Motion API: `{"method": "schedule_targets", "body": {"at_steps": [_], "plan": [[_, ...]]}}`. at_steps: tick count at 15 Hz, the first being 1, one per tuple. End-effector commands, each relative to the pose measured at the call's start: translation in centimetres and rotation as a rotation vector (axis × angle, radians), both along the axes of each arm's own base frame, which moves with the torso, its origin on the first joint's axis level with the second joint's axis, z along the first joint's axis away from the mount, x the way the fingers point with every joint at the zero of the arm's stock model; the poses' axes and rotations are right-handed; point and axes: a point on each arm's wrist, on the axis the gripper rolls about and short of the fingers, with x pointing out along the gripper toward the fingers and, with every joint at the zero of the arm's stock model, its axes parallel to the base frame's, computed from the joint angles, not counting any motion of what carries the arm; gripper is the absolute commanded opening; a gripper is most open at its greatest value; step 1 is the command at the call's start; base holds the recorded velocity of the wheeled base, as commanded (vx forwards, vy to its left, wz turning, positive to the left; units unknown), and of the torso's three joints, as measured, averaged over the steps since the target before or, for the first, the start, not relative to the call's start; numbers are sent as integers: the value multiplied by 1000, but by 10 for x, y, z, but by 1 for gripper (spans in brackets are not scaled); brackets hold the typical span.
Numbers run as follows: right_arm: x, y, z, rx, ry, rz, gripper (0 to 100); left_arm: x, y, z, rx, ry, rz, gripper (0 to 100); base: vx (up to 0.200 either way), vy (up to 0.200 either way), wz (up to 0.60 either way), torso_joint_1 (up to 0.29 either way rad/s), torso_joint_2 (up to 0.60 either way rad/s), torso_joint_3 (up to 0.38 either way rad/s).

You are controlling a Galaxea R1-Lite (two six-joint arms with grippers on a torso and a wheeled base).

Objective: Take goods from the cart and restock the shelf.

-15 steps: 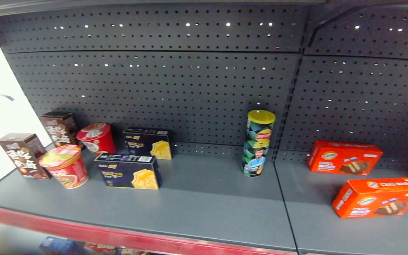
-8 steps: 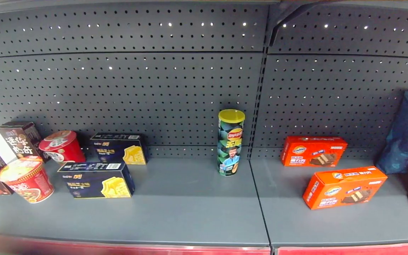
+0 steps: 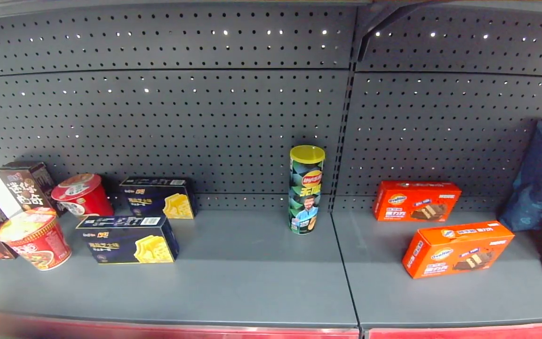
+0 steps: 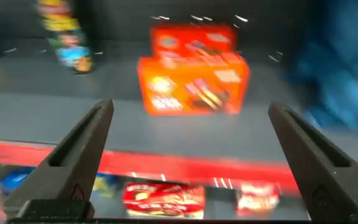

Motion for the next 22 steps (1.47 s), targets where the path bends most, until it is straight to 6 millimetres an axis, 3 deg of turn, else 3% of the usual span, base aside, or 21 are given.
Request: {"method": "schedule_targets", "body": {"at_steps": [1,3,8,11,12,15,18,22], "plan": [[62,19,55,-85,144,284,100,2,0,0,-3,17,-4,0,0,0,0,0,0,0],[70,30,60,-99,163,390,100,3,0,-3,-10,30,-10,0,0,0,0,0,0,0],[158,72,87,-70,120,549,100,1,0,-1,-15,12,-13,0,0,0,0,0,0,0],[187,85,97,-69,186,605,100,1,0,-1,-15,12,-18,0,0,0,0,0,0,0],[191,86,95,-72,210,610,100,1,0,-1,-17,13,-19,0,0,0,0,0,0,0],[230,86,79,-127,215,759,100,1,1,-2,-16,17,-28,0,0,0,0,0,0,0],[254,86,70,-121,193,813,100,1,0,-2,-15,19,-26,0,0,0,0,0,0,0],[293,98,58,-102,203,897,100,2,0,-3,-16,22,-27,0,0,0,0,0,0,0]]}}
